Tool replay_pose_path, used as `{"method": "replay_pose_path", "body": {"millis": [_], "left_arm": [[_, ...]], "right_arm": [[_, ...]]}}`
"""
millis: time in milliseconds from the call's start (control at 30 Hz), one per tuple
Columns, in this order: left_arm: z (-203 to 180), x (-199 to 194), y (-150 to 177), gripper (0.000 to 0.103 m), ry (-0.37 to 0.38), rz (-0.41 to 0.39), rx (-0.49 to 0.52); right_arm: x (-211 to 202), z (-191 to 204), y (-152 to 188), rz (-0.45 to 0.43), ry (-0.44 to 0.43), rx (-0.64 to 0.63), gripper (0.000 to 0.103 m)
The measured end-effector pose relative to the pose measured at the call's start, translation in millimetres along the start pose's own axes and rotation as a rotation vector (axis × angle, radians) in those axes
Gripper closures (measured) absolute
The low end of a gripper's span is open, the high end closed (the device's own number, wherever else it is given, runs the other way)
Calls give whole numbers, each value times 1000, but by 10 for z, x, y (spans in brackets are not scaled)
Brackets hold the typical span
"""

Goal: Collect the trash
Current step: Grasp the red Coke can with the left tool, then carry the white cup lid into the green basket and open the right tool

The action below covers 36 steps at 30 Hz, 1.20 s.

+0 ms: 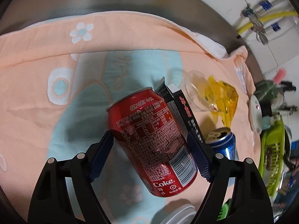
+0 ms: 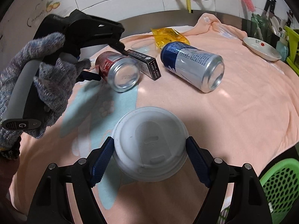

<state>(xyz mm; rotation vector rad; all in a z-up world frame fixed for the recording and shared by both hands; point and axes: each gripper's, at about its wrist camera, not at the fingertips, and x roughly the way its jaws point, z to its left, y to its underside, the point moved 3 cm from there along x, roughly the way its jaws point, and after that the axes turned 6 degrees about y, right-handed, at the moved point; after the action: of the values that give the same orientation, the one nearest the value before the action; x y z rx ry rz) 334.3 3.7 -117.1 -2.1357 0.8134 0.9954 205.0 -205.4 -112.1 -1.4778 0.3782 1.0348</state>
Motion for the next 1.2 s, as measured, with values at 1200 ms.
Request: {"method": "replay_pose_path", "body": {"millis": [1200], "left_arm": [[-359, -444, 831, 28, 118, 110, 402]], "right_arm": [[-909, -2318, 1281, 120, 374, 497, 28]]}}
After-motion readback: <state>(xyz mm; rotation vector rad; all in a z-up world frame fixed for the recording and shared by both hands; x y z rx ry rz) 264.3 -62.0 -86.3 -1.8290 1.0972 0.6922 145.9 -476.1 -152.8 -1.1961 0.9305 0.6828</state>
